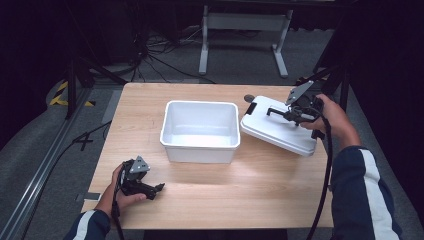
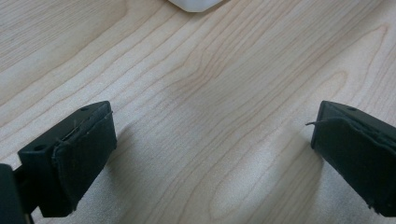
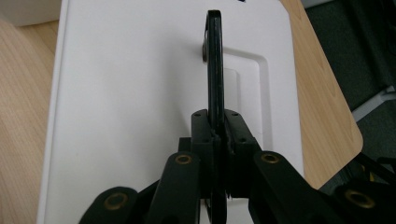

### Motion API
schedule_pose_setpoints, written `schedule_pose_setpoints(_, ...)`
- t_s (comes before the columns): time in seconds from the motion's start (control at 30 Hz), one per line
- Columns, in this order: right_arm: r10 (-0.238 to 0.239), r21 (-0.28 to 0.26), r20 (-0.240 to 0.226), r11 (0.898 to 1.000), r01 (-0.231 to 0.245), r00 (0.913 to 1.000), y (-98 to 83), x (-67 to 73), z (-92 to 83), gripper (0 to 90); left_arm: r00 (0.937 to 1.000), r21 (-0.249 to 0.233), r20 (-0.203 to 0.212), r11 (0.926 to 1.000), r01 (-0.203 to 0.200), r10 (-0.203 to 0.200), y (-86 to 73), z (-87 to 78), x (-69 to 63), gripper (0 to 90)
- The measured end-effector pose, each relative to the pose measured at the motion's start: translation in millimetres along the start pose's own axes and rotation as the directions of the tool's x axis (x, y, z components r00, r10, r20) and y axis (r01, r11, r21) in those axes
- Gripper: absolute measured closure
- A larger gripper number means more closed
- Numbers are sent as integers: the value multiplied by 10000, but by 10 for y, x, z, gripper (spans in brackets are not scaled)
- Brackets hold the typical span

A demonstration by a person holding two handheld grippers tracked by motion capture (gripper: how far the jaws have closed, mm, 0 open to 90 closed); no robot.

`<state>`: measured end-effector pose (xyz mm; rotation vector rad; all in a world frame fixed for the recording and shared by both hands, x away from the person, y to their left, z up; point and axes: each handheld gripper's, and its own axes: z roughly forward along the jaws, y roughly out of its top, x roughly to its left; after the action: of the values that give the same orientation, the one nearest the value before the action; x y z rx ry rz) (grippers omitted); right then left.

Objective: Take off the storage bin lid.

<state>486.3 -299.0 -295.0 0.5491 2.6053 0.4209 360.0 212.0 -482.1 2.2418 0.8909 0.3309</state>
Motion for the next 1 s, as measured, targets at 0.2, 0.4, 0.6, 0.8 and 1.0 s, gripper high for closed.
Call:
schedule_pose_setpoints(0.2,145,61,-206,9999,-144,9997,-7,35,155,849,10000,13,10,10000,-38,38,1,-1,3,6)
schedule_pose_setpoints(0.4,260,42,-314,9997,-259,9992,-12,50,267,849,10000,0,1,10000,3,-3,0,0,0,6)
schedule_pose_setpoints(0.6,374,131,-440,9992,-368,9983,-36,68,388,849,10000,3,0,10000,0,0,0,0,0,6)
schedule_pose_setpoints(0.8,497,227,-476,9986,-486,9976,-71,71,479,849,10000,6,10,10000,-45,45,1,0,4,6)
schedule_pose_setpoints(1.0,535,320,-445,9981,-521,9976,-95,73,555,849,10000,7,11,10000,-32,32,1,0,2,6)
